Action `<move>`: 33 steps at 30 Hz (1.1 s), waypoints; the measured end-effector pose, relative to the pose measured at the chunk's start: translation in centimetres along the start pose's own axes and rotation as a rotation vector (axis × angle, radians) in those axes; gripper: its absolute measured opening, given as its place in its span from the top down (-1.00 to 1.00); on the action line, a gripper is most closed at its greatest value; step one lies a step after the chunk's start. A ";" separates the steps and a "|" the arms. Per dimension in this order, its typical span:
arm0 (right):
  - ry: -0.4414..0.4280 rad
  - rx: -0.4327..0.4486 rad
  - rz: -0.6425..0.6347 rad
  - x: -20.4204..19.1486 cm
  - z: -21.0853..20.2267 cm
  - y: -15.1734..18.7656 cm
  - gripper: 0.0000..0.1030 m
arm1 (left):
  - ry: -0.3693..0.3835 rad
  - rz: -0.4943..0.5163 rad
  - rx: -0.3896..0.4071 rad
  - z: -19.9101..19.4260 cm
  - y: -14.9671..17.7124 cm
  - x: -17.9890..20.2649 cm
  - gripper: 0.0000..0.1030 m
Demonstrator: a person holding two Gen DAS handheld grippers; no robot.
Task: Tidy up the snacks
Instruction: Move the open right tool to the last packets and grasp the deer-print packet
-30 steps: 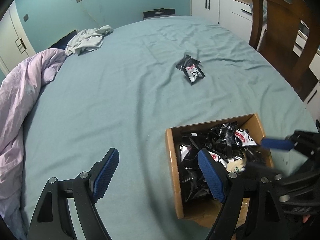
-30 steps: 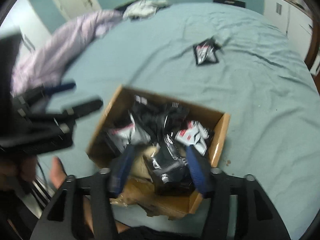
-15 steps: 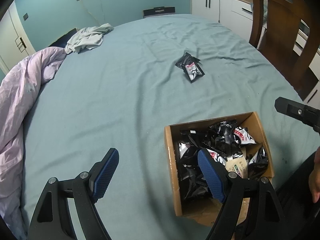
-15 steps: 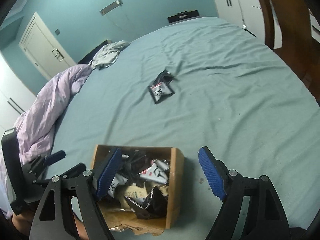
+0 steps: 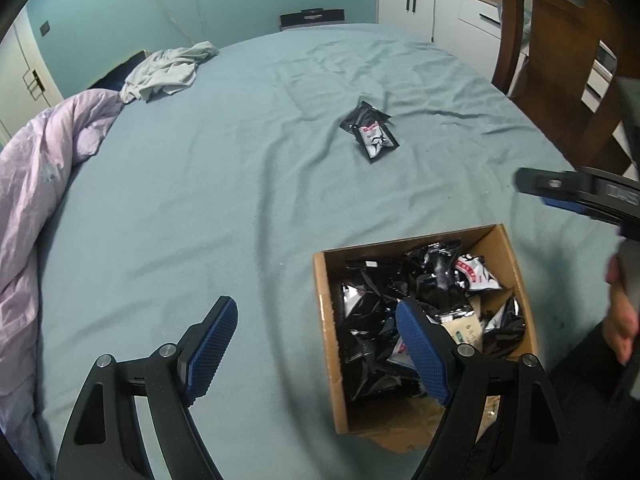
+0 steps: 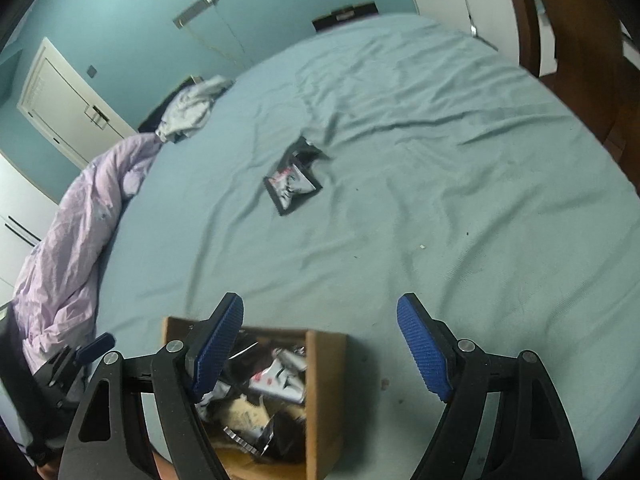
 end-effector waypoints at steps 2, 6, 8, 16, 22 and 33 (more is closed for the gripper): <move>-0.003 -0.039 0.010 0.6 1.4 -1.0 -0.53 | 0.007 -0.003 -0.011 0.1 -0.1 -0.1 -0.61; 0.035 -0.075 -0.030 0.8 3.7 -3.1 -0.53 | 0.046 -0.019 -0.055 0.9 -0.4 -0.1 -0.62; 0.046 -0.082 -0.057 0.5 5.1 -4.2 -0.53 | 0.044 -0.024 -0.067 1.1 -0.5 -0.1 -0.62; 0.074 -0.116 -0.230 -1.1 11.5 -7.2 -0.53 | 0.034 0.013 -0.028 0.3 -0.8 0.5 -0.62; 0.026 -0.132 -0.315 -1.6 15.6 -8.6 -0.53 | 0.031 0.050 -0.010 -0.1 -1.1 1.2 -0.62; -0.004 -0.193 -0.304 -0.4 21.2 -11.5 -0.53 | 0.042 0.029 -0.055 1.4 -1.4 1.1 -0.63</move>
Point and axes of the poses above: each gripper's, at about its wrist camera, not at the fingertips, and z roughly the way its jaws point, x to its right, y to its underside, the point moved 1 cm from there along z, roughly the way its jaws point, and after that the axes turned 12 degrees about -y, right-handed, at the moved point
